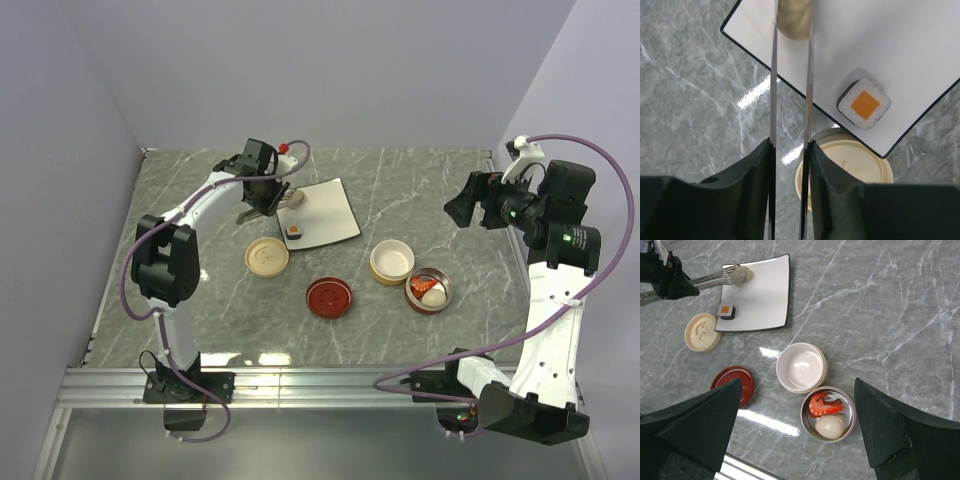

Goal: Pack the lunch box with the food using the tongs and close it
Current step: Pick up the food using the clamp, then place the food into the lunch box

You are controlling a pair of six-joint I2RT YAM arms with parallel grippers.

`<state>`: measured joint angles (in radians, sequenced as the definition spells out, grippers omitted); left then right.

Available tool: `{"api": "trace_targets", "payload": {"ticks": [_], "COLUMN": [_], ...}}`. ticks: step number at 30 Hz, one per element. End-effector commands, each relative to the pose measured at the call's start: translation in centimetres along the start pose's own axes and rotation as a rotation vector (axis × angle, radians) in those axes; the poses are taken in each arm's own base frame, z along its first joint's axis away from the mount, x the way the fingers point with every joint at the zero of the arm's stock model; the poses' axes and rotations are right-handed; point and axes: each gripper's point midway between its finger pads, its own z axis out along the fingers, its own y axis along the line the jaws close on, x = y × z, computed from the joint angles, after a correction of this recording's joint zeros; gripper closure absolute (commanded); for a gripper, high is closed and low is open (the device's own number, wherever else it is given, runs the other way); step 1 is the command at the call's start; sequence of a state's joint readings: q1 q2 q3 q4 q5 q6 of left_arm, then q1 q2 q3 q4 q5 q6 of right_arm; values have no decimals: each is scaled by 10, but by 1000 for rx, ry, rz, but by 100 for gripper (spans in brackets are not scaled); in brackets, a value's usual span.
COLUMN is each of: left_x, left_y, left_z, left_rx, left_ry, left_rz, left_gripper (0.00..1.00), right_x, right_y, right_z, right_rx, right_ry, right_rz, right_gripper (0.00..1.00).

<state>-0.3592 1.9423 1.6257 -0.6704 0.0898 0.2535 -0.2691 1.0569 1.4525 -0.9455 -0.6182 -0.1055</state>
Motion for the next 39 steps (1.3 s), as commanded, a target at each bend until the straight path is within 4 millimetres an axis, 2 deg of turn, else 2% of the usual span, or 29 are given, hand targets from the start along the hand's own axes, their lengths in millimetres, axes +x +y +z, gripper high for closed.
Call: {"api": "trace_targets", "payload": {"ticks": [1,6,7,10,18,22,30,39], "left_x": [-44,-66,-74,-78,-83,-76,-56,-41], "left_y": [3,-26,-42,-80,-180,-214,-257,-271], "left_z": [-41,-78,-90,-105,-128,-124,-104,-79], "left_rx": [-26,24,47,99,298,355,393,388], "left_ry": [-137,-223,-256,-284,-324,-291,-227,-155], "left_rz": [31,79,110,169,239,259,317,342], "left_gripper": [68,73,73,73,71,71,70,69], "right_x": [-6,-6,-7,-7,-13,-13,-10,-7], "right_y": [0,1,2,2,3,3,2,1], "right_z": [-4,-3,-3,-2,-6,-5,-5,-4], "right_rx": [5,-3,-9,-9,-7,-7,-2,4], "right_ry": [-31,-31,-31,-32,-45,-43,-38,-35], "right_rz": [-24,-21,-20,-16,-23,-21,-22,-22], "right_gripper": [0,0,0,0,0,0,0,0]}}
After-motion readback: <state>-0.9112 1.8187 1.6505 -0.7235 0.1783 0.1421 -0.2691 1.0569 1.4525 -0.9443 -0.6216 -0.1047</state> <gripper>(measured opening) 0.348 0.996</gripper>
